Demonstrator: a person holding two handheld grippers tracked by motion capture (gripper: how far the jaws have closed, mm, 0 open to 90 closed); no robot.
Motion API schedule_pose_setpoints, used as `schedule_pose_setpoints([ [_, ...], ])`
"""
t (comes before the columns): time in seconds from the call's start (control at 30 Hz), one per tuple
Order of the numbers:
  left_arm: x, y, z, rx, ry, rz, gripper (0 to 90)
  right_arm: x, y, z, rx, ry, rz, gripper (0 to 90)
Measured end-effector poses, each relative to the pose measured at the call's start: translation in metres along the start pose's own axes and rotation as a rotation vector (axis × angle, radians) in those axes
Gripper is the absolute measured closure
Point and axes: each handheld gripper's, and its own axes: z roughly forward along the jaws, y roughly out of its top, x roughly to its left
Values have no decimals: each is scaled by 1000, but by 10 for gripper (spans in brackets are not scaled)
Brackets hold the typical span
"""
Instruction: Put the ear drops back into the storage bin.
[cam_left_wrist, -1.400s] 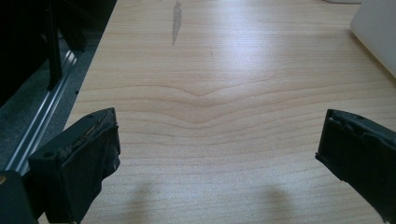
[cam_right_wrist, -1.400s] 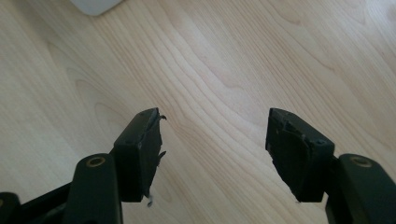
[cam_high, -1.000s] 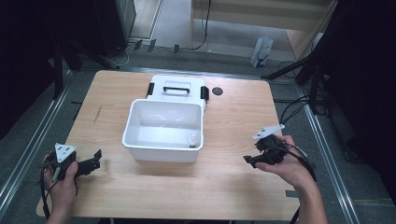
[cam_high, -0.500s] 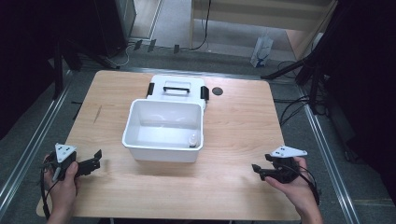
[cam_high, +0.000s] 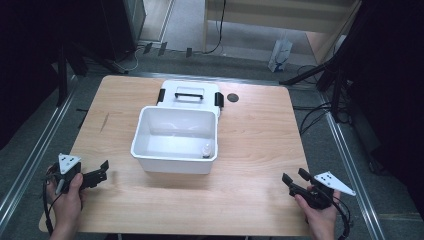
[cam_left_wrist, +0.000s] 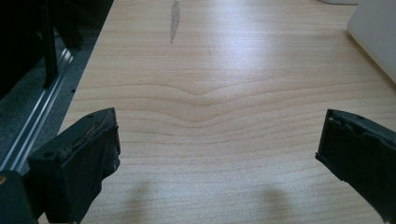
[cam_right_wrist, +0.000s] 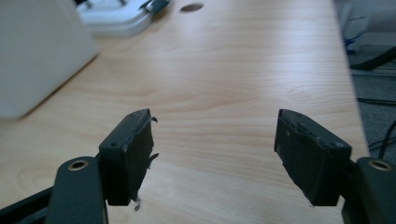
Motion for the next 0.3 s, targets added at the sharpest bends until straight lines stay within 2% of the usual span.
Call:
schedule_pose_setpoints([
  [0.03,0,0,0,0,0,-4,0,-2,-3,-1,-34,-21,26,269],
  [0.1,0,0,0,1,-1,-4,0,-4,-8,-1,-48,-25,47,228],
  [0.13,0,0,0,4,0,-1,0,-3,-10,0,-38,-29,38,212],
  [0.2,0,0,1,0,2,-3,0,-2,-14,2,-9,-68,12,164],
  [0.3,0,0,0,2,0,-6,0,-5,-17,5,-16,-101,33,124],
])
